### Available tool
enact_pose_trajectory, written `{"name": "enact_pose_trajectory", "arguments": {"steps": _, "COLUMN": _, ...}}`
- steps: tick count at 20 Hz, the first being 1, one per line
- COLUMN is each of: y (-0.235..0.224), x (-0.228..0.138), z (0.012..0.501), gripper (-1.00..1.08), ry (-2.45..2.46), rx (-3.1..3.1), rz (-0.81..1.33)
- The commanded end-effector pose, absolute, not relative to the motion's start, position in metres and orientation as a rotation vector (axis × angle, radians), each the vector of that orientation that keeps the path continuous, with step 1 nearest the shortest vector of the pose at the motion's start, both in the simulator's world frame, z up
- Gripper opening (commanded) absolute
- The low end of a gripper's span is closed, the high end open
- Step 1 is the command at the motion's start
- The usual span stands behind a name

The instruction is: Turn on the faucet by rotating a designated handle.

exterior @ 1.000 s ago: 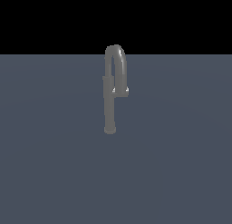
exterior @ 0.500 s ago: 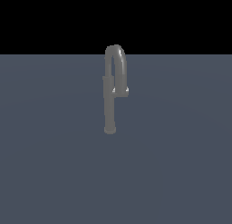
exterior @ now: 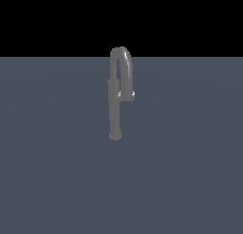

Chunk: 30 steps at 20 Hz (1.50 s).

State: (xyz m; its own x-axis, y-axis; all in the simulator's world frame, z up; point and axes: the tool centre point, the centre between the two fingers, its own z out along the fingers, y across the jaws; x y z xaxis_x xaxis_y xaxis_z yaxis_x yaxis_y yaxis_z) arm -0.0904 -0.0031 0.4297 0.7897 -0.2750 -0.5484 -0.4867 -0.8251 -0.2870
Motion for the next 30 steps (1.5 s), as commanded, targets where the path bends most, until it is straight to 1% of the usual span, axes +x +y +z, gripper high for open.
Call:
{"name": "enact_pose_trajectory", "arguments": {"steps": 1, "y": -0.005, "x": -0.078, "z": 0.42, "gripper": -1.0, "ry": 0.616, "rx": -2.5, "rz": 0.746}}
{"name": "enact_pose_trajectory", "arguments": {"steps": 11, "y": -0.015, "x": -0.033, "z": 0.375, "gripper": -1.0, "ry": 0.78, "rx": -2.223, "rz": 0.949}}
{"name": "enact_pose_trajectory", "arguments": {"steps": 19, "y": -0.023, "x": -0.002, "z": 0.325, "gripper": -1.0, "ry": 0.911, "rx": -1.944, "rz": 1.111}}
{"name": "enact_pose_trajectory", "arguments": {"steps": 30, "y": -0.025, "x": 0.022, "z": 0.248, "gripper": -1.0, "ry": 1.06, "rx": -1.542, "rz": 1.289}}
